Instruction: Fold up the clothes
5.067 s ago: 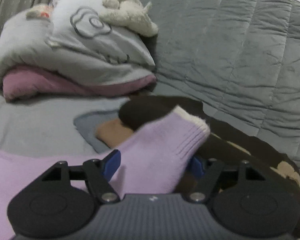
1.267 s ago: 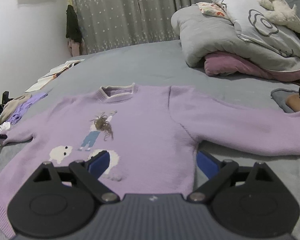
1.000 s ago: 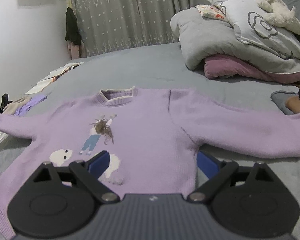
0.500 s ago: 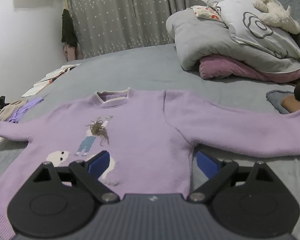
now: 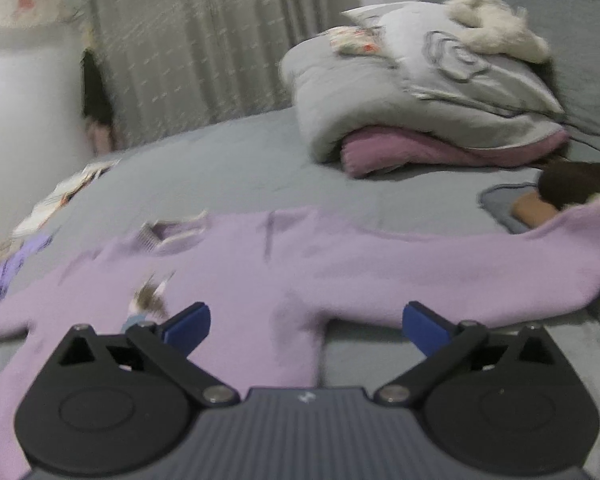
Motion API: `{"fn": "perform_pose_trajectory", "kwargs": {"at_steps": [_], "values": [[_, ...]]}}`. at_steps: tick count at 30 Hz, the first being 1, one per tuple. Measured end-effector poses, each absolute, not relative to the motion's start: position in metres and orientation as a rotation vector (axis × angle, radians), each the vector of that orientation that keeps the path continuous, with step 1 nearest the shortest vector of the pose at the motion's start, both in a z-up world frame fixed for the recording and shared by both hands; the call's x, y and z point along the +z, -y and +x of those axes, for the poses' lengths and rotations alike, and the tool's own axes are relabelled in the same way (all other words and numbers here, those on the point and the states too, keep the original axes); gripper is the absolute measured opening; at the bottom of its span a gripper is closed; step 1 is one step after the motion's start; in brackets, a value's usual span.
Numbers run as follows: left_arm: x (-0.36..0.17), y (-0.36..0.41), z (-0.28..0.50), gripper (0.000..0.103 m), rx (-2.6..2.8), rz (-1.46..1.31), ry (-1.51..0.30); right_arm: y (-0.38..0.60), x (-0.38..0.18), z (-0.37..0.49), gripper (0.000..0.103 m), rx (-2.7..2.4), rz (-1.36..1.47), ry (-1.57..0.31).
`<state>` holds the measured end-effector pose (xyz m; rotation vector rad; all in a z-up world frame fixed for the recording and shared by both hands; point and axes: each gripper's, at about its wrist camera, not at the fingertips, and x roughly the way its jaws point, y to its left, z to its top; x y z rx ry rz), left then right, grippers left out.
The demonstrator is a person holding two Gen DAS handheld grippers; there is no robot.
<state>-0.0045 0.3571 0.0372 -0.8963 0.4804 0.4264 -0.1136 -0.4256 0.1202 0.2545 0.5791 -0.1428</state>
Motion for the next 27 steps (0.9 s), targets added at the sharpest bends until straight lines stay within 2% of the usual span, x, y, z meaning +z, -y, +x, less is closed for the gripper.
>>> {"fn": "perform_pose_trajectory", "kwargs": {"at_steps": [4,6,9,18,27], "values": [[0.05,-0.326,0.005,0.076,0.342,-0.795,-0.542,0.466,0.126,-0.122,0.103,-0.24,0.381,-0.547],[0.062,-0.286,0.013,0.084,0.24,-0.639,-0.593,0.483,0.124,-0.125,0.103,-0.284,0.44,-0.545],[0.064,-0.234,0.019,0.089,0.141,-0.477,-0.675,0.5,0.118,-0.128,0.103,-0.345,0.503,-0.555],[0.038,-0.142,0.016,0.089,-0.07,-0.568,-0.921,0.532,0.098,-0.134,0.103,-0.409,0.699,-0.568],[0.03,-0.116,0.013,0.094,-0.095,-0.619,-0.98,0.593,0.103,-0.164,0.103,-0.654,0.718,-0.475]]}}
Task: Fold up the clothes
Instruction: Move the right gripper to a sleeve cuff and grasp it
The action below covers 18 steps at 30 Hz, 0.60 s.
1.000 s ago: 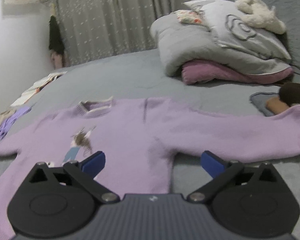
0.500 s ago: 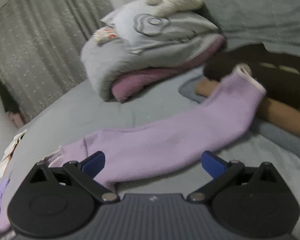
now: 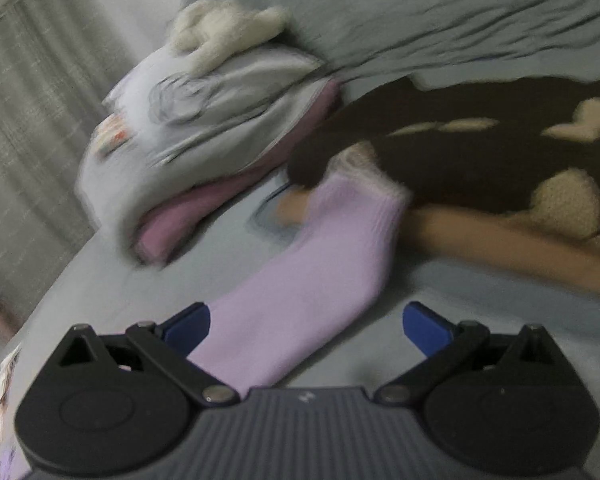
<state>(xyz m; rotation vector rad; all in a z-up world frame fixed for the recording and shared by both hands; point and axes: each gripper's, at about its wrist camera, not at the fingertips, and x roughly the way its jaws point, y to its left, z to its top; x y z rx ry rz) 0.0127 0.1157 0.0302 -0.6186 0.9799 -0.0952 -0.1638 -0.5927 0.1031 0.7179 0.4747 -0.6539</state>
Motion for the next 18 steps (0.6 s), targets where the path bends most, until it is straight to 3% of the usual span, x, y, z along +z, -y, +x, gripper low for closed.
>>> {"fn": "perform_pose_trajectory", "kwargs": {"at_steps": [7,11,12,14,16,18], "values": [[0.029,-0.117,0.01,0.094,-0.088,-0.649,-0.976,0.645,0.075,-0.173,0.103,-0.607,0.956,-0.409],[0.027,-0.113,0.009,0.095,-0.084,-0.637,-0.97,0.657,0.066,-0.153,0.099,-0.6,0.887,-0.418],[0.027,-0.111,0.009,0.095,-0.083,-0.633,-0.968,0.66,0.064,-0.148,0.091,-0.604,0.865,-0.424],[0.027,-0.11,0.01,0.095,-0.088,-0.625,-0.967,0.664,0.056,-0.144,0.034,-0.597,0.912,-0.416],[0.027,-0.11,0.01,0.095,-0.094,-0.623,-0.966,0.667,0.045,-0.14,0.01,-0.588,0.979,-0.407],[0.027,-0.113,0.01,0.095,-0.091,-0.645,-0.961,0.665,0.044,-0.134,0.008,-0.614,0.962,-0.413]]}}
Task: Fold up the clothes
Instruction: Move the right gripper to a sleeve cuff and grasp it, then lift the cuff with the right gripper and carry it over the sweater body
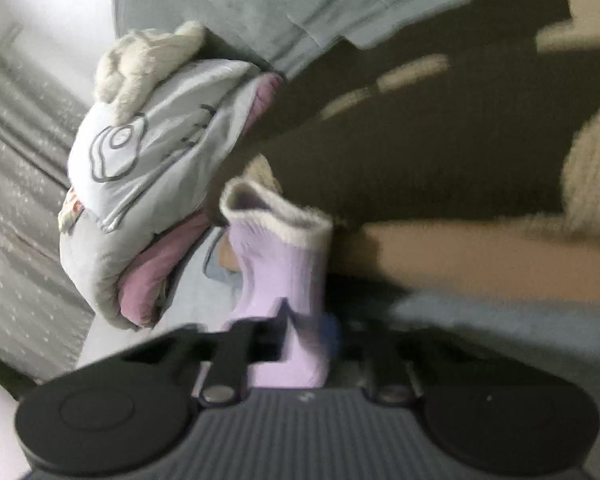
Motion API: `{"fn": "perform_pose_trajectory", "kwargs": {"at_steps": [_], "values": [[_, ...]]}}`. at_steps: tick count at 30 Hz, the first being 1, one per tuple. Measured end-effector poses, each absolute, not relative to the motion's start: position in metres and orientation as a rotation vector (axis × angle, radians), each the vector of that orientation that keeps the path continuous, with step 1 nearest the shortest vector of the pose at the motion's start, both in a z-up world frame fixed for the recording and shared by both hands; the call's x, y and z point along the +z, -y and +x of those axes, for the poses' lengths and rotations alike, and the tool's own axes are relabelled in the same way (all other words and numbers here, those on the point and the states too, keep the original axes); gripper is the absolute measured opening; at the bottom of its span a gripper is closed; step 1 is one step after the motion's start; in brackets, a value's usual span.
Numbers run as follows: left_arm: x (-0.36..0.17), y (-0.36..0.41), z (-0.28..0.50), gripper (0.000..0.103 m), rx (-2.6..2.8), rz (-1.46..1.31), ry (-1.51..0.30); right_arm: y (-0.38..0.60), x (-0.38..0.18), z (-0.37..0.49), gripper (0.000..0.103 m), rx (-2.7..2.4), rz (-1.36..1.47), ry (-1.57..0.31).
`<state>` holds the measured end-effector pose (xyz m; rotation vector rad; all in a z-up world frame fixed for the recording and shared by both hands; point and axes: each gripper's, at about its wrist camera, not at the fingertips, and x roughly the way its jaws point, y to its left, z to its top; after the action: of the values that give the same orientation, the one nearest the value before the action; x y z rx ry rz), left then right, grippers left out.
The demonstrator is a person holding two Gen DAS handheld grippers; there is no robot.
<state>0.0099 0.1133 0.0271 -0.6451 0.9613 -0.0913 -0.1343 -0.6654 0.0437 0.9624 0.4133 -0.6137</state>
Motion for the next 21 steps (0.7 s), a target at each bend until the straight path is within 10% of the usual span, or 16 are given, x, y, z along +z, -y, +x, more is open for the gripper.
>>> {"fn": "perform_pose_trajectory", "kwargs": {"at_steps": [11,21], "values": [[0.026,-0.114,0.011,0.095,-0.107,-0.678,-0.959,0.605,0.143,-0.129,0.006,-0.614,0.474,-0.144],[0.025,-0.113,0.012,0.095,-0.117,-0.674,-0.964,0.625,0.078,-0.106,0.007,-0.75,0.508,-0.385]]}}
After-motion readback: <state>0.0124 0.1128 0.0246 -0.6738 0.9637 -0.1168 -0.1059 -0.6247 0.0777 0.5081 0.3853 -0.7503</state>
